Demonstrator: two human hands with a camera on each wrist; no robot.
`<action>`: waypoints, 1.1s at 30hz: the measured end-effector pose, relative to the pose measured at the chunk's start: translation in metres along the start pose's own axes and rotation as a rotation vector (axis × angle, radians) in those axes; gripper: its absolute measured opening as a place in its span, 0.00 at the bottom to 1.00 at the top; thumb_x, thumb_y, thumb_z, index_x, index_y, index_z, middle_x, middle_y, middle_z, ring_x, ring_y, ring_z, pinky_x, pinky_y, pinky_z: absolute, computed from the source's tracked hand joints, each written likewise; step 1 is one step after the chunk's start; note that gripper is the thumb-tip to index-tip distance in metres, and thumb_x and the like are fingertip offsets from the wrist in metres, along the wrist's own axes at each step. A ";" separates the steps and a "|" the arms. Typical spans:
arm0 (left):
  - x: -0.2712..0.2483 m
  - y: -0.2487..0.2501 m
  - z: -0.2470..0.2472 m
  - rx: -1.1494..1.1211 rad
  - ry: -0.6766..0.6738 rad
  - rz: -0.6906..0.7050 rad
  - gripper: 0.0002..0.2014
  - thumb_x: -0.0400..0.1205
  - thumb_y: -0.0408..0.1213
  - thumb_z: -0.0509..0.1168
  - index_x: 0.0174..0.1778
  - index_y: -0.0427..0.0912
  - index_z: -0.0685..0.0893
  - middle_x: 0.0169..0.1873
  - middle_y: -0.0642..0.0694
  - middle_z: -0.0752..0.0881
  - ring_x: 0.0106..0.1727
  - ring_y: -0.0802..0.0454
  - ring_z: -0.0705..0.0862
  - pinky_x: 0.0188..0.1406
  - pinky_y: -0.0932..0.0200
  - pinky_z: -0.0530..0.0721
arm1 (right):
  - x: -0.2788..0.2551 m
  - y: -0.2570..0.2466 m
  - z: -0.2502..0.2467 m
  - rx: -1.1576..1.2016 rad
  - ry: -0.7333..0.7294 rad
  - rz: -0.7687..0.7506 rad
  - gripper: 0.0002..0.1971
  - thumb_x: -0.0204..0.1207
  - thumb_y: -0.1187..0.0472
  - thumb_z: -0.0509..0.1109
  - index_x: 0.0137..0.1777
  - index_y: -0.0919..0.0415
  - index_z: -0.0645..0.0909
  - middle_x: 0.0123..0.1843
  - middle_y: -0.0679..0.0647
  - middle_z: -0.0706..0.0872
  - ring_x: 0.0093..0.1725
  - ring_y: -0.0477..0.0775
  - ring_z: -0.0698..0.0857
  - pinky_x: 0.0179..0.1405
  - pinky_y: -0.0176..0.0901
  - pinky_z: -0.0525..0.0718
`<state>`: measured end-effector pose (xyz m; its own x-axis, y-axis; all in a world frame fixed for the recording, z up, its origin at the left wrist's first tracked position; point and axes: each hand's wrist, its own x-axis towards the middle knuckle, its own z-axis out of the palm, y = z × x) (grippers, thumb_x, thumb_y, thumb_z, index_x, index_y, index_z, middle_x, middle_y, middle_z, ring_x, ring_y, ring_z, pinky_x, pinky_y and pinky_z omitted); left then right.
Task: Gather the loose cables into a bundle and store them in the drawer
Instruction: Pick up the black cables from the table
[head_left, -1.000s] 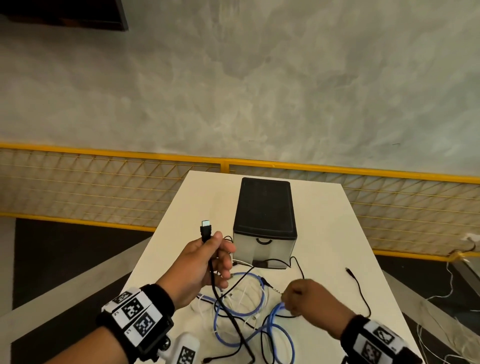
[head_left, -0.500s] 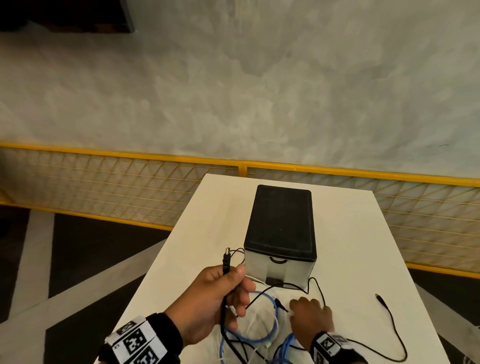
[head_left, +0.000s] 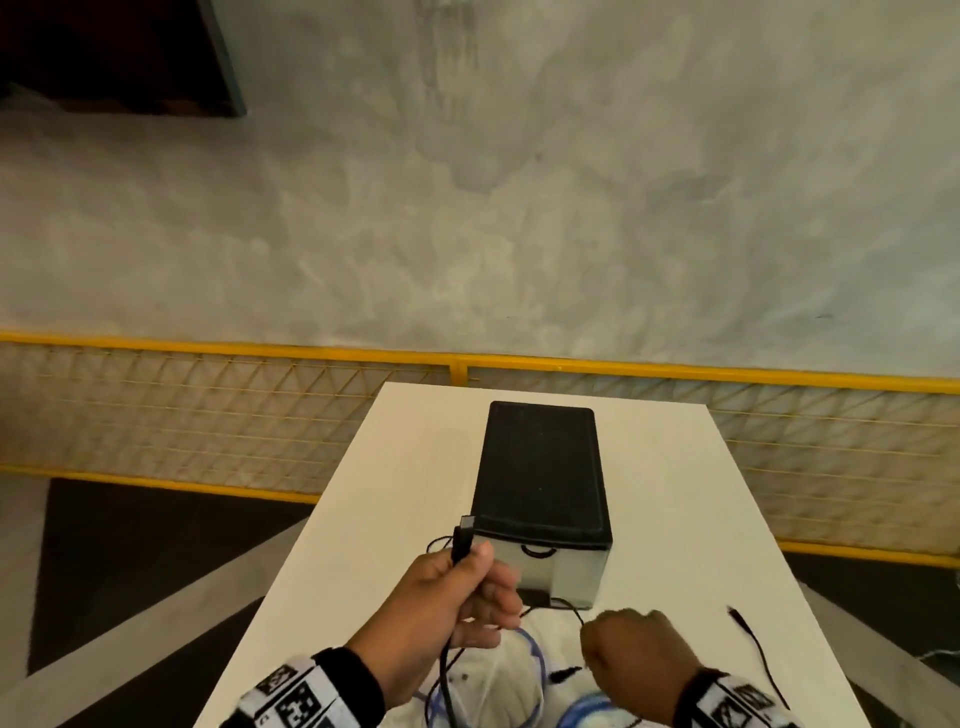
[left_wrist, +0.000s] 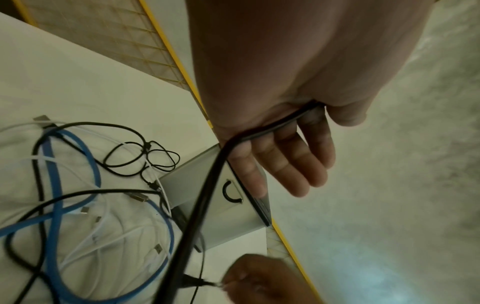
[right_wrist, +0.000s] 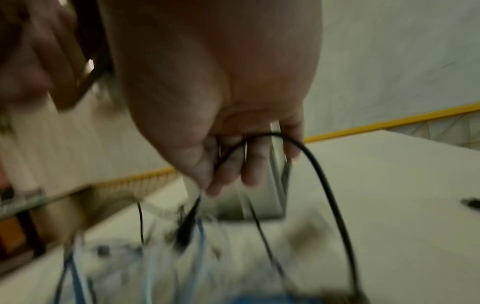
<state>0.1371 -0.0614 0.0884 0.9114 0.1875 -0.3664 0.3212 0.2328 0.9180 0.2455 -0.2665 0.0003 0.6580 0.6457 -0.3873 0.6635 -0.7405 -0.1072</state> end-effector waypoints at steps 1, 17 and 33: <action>0.000 0.000 0.003 0.028 -0.012 -0.001 0.21 0.87 0.49 0.58 0.46 0.37 0.90 0.38 0.39 0.92 0.41 0.45 0.90 0.45 0.51 0.85 | -0.009 0.001 -0.012 0.110 0.012 -0.026 0.12 0.76 0.54 0.56 0.45 0.47 0.82 0.54 0.48 0.85 0.60 0.56 0.83 0.57 0.49 0.77; -0.016 0.034 0.060 -0.169 -0.193 0.070 0.26 0.82 0.56 0.57 0.62 0.40 0.86 0.47 0.38 0.92 0.39 0.43 0.86 0.29 0.54 0.81 | -0.083 -0.082 -0.090 1.061 0.624 -0.111 0.07 0.82 0.63 0.63 0.43 0.51 0.75 0.24 0.55 0.85 0.23 0.44 0.81 0.29 0.38 0.79; -0.016 0.042 0.028 -0.155 -0.090 0.163 0.23 0.88 0.51 0.53 0.58 0.42 0.88 0.56 0.45 0.93 0.63 0.51 0.89 0.63 0.51 0.77 | -0.083 -0.066 -0.069 1.092 0.661 0.107 0.17 0.79 0.57 0.70 0.27 0.52 0.82 0.31 0.48 0.87 0.28 0.42 0.79 0.32 0.36 0.77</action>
<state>0.1434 -0.0814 0.1369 0.9693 0.1505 -0.1944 0.1314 0.3510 0.9271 0.1713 -0.2584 0.1033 0.9492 0.3103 0.0523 0.1682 -0.3598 -0.9178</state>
